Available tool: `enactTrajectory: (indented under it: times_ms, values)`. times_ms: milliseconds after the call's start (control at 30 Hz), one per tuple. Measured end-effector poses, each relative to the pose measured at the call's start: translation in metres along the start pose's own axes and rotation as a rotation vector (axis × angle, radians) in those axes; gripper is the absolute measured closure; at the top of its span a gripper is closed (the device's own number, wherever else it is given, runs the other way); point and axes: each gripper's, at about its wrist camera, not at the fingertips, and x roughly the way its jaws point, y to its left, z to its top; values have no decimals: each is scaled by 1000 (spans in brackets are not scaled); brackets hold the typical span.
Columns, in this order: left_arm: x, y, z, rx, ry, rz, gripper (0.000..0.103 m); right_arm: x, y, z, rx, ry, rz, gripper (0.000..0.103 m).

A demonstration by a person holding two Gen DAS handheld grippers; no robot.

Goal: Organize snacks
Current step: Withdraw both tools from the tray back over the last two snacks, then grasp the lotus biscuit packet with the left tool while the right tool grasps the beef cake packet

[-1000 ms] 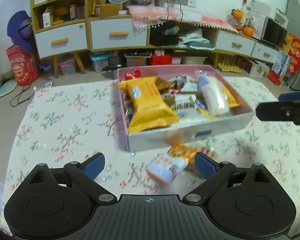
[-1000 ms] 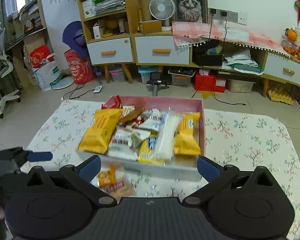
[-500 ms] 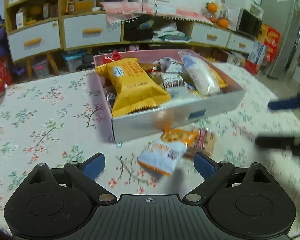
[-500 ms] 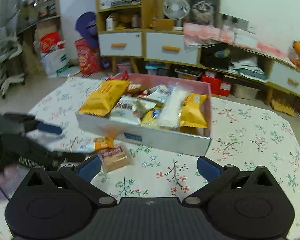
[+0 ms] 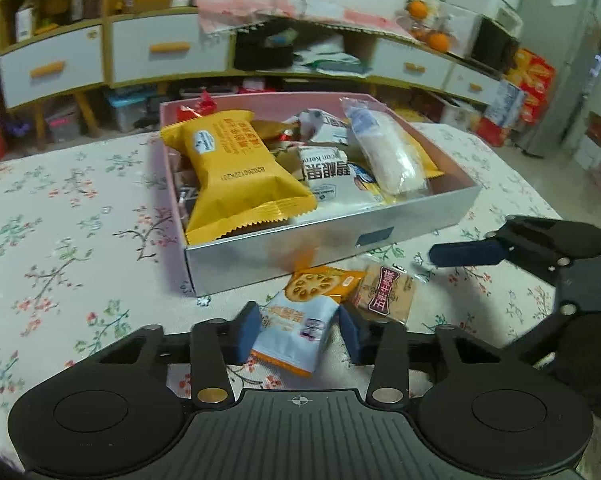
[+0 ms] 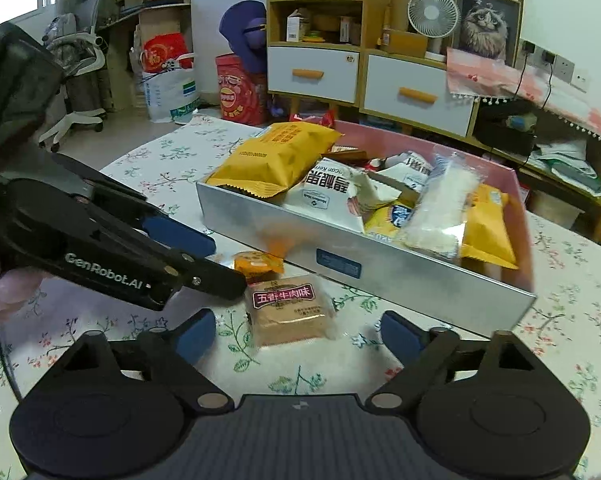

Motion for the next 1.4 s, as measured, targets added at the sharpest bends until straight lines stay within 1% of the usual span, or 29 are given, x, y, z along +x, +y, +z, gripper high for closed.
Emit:
enactTrajectory:
  times_ms: [100,167,200,233,267,333,367,467,500,533,600,700,733,767,833,900,967,1033,1133,1167,1233,1267,1300,1400]
  values:
    - [-7,-8,-4,24,-9,69,72,7,0,1,9,-2,-8,57]
    - [-9,-10,-9,36,-4,103,72,12,1,0,16,4,-11,69]
    - [-12,-10,-11,48,-1,111,72,13,2,0,14,7,-13,72]
    - [-13,-10,-13,61,1,114,72,13,4,0,3,3,-20,78]
    - [-15,-9,-15,70,3,115,72,12,6,-1,-11,2,-23,81]
    - [-19,-8,-19,73,8,105,72,8,6,-1,-19,2,-22,86]
    - [-22,-6,-20,71,14,92,72,6,6,-2,-20,4,-21,87]
    - [-30,-6,-24,91,2,49,68,-1,0,-4,-19,6,-30,87]
    - [-30,-7,-24,104,-6,43,64,-3,-2,-5,-18,9,-35,87]
    - [-32,-7,-24,114,-21,40,53,-7,-4,-7,-15,12,-40,86]
    - [-33,-4,-25,122,-50,45,42,-11,-9,-9,-4,20,-43,82]
    - [-26,-2,-23,145,-51,39,34,-15,-14,-13,7,31,-45,73]
    - [-23,-1,-22,150,-43,42,31,-15,-16,-14,6,33,-45,67]
    - [-18,1,-20,152,-26,47,31,-16,-16,-16,5,35,-45,61]
    - [-12,1,-18,152,-1,55,31,-13,-17,-17,3,43,-43,58]
    - [-7,0,-17,153,14,52,31,-9,-16,-18,-4,54,-42,57]
    - [-4,-5,-18,178,31,35,31,-6,-14,-18,-12,54,-48,53]
    - [-2,-10,-19,207,36,47,31,-4,-14,-17,-13,50,-48,53]
    - [-1,-14,-19,192,46,45,33,-2,-13,-17,-13,43,-50,53]
    - [-2,-15,-19,182,48,51,34,-1,-14,-17,-17,38,-51,54]
    - [-3,-17,-18,164,51,61,41,-1,-14,-16,-15,37,-55,56]
    - [-4,-18,-18,159,52,64,43,-1,-14,-15,-13,37,-59,59]
    - [-4,-19,-19,157,50,62,47,-2,-14,-15,-12,36,-65,61]
    - [-6,-19,-21,150,40,73,57,-2,-13,-15,-12,33,-72,70]
